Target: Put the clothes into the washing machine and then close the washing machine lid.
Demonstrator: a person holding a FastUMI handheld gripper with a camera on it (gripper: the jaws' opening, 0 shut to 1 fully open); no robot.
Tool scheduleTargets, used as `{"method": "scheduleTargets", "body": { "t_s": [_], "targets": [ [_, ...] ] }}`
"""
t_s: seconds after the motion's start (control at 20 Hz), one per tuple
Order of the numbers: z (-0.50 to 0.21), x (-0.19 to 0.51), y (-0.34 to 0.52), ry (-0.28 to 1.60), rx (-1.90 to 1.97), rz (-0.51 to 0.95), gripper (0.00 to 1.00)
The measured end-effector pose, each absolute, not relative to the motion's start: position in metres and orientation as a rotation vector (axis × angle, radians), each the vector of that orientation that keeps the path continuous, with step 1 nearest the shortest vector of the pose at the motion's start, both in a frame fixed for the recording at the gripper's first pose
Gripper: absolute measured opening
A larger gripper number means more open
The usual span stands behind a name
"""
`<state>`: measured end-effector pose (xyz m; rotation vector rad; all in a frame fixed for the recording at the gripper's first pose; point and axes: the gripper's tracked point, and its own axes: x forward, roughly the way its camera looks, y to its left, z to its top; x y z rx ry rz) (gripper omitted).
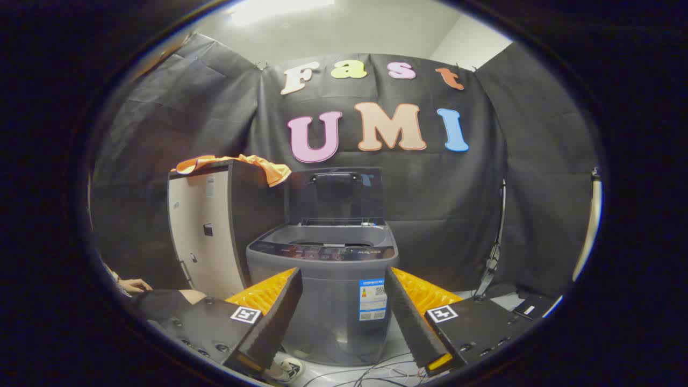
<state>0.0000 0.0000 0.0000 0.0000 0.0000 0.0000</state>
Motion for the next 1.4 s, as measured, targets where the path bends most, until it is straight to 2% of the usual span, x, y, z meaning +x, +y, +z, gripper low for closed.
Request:
{"method": "scheduleTargets", "body": {
  "t_s": [0.95,1.15,1.4],
  "targets": [
    [-0.002,0.001,0.006,0.001,0.004,0.013,0.96],
    [0.015,0.029,0.030,-0.034,0.003,0.066,0.96],
    [0.089,0.095,0.096,-0.125,0.026,0.231,0.96]
  ]
}}
